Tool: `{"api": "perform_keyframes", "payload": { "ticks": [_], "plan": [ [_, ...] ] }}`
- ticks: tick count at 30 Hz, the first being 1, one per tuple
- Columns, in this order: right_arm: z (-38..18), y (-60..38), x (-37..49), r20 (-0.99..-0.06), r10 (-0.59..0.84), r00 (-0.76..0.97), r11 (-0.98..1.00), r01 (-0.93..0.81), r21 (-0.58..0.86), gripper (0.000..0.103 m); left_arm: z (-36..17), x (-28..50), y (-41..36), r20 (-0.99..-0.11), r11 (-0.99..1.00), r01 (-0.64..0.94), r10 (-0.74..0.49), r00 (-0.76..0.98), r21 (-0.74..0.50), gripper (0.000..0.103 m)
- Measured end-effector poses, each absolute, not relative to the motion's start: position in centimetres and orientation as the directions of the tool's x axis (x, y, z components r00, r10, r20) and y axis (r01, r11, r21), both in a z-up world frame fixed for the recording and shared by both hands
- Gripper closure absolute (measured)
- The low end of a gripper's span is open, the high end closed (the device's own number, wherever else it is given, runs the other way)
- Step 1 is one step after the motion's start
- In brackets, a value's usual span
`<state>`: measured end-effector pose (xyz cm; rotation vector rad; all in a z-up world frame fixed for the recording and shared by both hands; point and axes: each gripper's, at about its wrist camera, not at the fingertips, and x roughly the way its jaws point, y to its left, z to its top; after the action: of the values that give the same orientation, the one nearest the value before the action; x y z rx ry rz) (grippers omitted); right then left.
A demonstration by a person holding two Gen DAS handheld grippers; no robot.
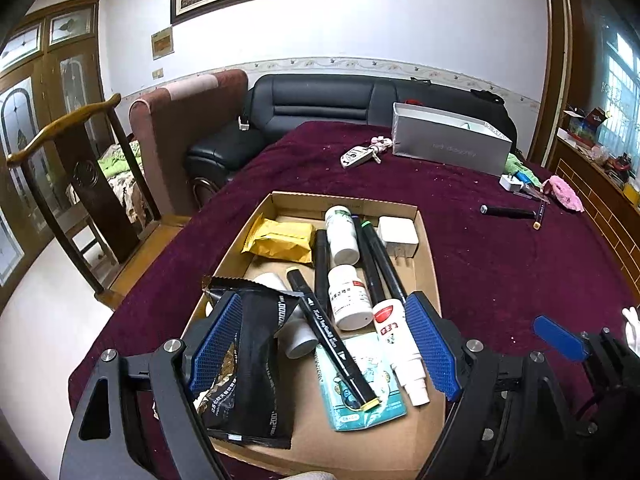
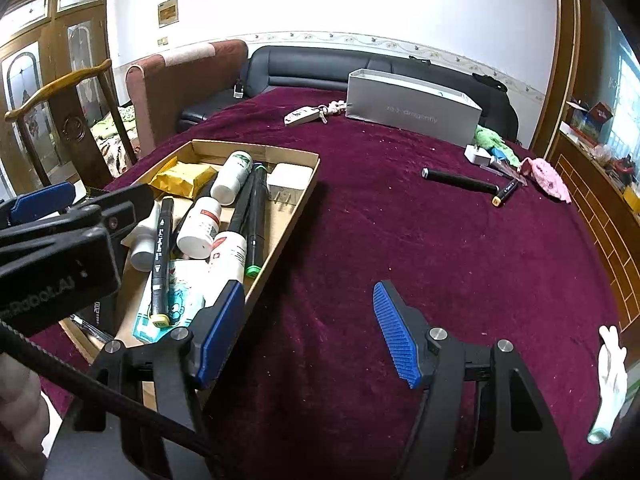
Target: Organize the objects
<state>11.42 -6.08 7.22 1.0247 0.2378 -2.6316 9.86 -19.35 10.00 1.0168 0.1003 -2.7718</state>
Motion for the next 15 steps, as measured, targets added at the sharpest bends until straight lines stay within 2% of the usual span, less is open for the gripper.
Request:
{"api": "perform_keyframes", "payload": {
  "ticks": [15],
  "plan": [
    [7.30, -7.05, 11.33, -0.676, -0.190, -0.712, -0.938, 0.335, -0.089, 0.036, 9.25, 9.52, -20.05, -0.667, -0.980, 0.198, -0.134, -0.733, -0.020, 0.024]
  ]
}}
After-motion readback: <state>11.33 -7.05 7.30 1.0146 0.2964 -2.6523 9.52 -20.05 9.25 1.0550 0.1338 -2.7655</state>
